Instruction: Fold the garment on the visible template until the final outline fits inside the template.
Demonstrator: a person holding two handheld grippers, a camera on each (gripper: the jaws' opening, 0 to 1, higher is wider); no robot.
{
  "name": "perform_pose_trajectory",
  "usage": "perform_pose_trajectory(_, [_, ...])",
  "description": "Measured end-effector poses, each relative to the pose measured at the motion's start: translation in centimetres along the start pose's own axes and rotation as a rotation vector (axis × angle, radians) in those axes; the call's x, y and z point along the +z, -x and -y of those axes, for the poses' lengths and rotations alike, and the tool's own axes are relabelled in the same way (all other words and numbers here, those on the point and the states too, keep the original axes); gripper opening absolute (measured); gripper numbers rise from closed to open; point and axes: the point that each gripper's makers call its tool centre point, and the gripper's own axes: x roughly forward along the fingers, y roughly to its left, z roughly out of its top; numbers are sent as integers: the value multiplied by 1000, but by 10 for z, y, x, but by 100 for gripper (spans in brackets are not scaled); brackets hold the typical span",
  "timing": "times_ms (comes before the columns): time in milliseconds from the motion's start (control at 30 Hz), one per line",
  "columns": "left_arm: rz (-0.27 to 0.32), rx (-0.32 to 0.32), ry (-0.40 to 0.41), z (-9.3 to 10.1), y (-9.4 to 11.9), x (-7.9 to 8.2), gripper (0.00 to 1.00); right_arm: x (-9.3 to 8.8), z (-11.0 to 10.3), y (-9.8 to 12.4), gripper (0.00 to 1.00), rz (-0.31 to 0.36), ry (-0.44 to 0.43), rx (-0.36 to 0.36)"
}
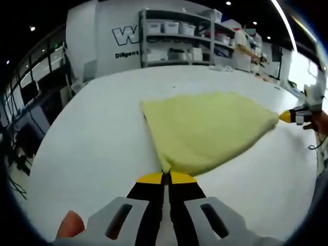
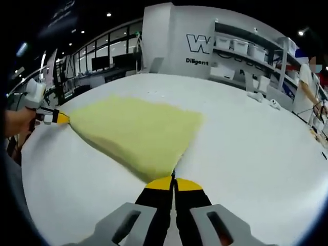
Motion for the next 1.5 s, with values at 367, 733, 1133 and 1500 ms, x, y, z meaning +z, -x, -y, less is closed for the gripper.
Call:
perform_pose_trajectory(367, [-6, 0, 1, -2, 0, -1, 0, -2, -7, 0, 3, -4, -48, 32])
perform_pose_trajectory(733, [-15, -1, 1, -2, -1, -3, 0, -1, -20, -3, 4, 14, -44, 90])
perform_pose_trajectory(1133, [-13, -9, -29, -6, 0, -2, 0, 4, -12, -9, 0, 5, -37, 49])
perform_pose_trajectory(1500, [-50, -9, -95, -9, 1, -15, 0, -7, -13, -12, 0, -52, -33, 30])
